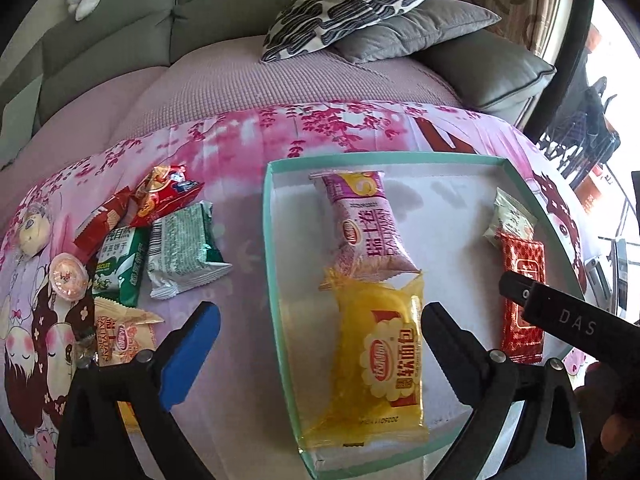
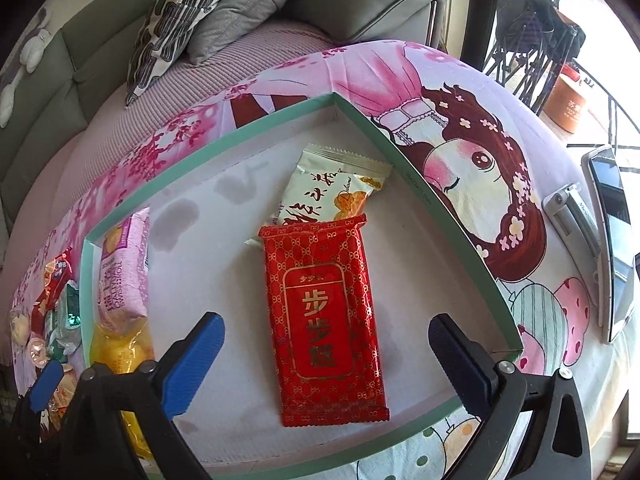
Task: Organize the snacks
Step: 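Withdraw both tools from the tray back toward the remaining snacks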
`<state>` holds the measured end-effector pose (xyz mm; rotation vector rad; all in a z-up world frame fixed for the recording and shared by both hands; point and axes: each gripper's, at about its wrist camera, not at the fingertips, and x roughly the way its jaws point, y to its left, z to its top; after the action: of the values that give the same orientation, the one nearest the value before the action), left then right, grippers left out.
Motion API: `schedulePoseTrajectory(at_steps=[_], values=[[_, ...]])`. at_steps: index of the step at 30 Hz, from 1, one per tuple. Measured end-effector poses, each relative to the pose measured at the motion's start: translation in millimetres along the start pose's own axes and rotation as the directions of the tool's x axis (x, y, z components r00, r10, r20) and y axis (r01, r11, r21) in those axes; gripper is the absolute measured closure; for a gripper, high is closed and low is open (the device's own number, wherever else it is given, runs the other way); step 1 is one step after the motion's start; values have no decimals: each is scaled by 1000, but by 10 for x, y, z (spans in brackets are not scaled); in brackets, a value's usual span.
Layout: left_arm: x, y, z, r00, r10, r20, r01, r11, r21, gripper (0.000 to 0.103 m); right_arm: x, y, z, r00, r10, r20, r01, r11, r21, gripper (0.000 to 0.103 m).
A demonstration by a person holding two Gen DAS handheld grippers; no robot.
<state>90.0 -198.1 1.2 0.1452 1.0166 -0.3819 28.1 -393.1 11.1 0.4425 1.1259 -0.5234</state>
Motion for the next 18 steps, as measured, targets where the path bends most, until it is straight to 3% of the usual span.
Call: schedulePoseTrajectory(at_steps=[8, 18], values=[[-145, 514, 76, 992, 115, 45, -106, 982, -155, 3, -67, 209, -45, 999, 28, 20, -26, 998, -63, 0], [-282, 956, 98, 974, 222, 38, -209, 954, -214, 3, -304, 691, -159, 986, 127, 106, -104, 975, -196, 0]])
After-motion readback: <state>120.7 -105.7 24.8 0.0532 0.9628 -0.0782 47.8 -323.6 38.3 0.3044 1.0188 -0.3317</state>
